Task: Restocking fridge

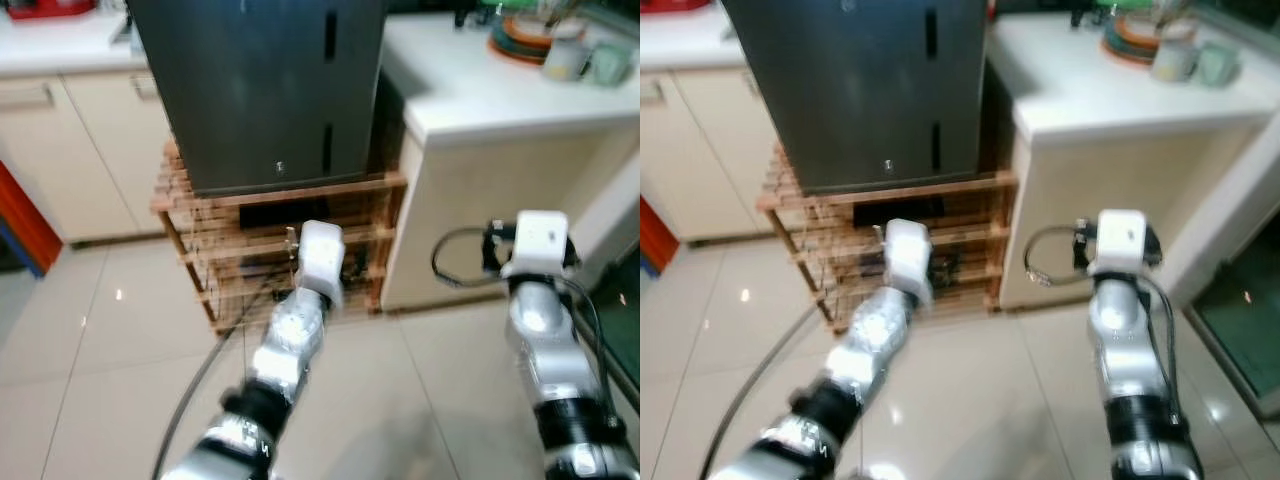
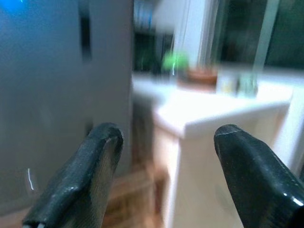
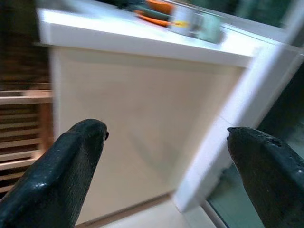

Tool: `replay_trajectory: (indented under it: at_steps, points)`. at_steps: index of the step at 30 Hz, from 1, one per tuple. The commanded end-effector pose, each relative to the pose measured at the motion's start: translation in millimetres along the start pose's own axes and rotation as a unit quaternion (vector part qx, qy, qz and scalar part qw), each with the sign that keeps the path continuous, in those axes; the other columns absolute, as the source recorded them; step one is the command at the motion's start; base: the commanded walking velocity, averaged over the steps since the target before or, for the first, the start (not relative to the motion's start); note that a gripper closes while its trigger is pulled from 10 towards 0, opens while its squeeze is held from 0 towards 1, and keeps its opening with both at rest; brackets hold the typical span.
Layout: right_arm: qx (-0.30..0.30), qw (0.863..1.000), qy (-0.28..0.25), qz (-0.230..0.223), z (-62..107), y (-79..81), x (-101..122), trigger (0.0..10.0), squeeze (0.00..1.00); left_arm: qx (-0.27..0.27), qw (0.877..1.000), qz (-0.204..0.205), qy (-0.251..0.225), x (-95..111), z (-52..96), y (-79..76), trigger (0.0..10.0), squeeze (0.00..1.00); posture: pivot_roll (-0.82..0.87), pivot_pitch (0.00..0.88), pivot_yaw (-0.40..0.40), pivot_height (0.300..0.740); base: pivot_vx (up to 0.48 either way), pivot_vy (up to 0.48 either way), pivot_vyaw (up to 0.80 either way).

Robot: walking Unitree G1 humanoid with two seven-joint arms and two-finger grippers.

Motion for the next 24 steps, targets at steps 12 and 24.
replay_trajectory:
  at_steps: [12, 24]
  points:
    - [-0.059, 0.998, 0.012, -0.004, 8.9, -26.4, -21, 10.0, 0.1, -0.002, 0.993, 0.025, 0.119, -36, 36.2, 52.9, 10.0, 0.0, -0.12, 0.0, 0.017, 0.74, 0.0, 0.0, -0.73]
    - [-0.049, 0.999, 0.019, 0.0, 22.6, -24.2, -35, 10.0, 0.19, -0.031, 0.991, -0.018, 0.13, -55, 27.4, 4.2, 10.0, 0.0, -0.13, 0.0, 0.018, 0.74, 0.14, 0.0, -0.73]
Point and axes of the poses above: a point about 5 cm out from each wrist's last joint towards the gripper, its own z axis pointing back from the gripper into the wrist, its own x axis along the axis of the wrist's last joint, y = z × x, the point moved 5 cm from there along -z, pointing out of the wrist towards the gripper, and after that the axes turned 10 degrees about z, right-handed, at the moved point
